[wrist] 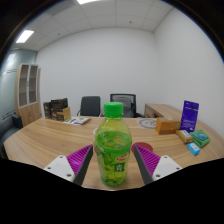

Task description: Pour water

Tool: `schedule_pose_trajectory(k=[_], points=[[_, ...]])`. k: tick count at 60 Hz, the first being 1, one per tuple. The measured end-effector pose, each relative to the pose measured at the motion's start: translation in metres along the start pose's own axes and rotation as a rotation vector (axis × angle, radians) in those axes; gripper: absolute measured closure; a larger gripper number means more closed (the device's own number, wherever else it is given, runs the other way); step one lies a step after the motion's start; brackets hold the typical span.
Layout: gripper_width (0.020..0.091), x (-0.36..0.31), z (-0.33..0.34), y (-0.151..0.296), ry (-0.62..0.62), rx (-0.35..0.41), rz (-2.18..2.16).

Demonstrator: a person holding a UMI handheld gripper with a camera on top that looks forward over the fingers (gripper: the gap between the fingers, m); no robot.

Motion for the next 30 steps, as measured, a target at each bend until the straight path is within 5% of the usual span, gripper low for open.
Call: schedule_pose_trajectory(k=[14,26,30], points=[[0.0519,-0.001,-0.027,-0.009,-0.092,0.015,0.007],[0.0645,0.0,-0.028,-0.009,-0.146,0.04,-0.047],[0.0751,0.0,-0.028,-0.009,-0.159,0.039,-0.045]])
Point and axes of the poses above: the point between the fingertips, and its own axes, seen from behind it with the camera up: x to the right, y up, z backward, against the way the camera looks, the point moved 10 cm from there along z, backward, against the way the camera looks, and after that the axes turned 12 degrees about -x, right-handed, at the moved point
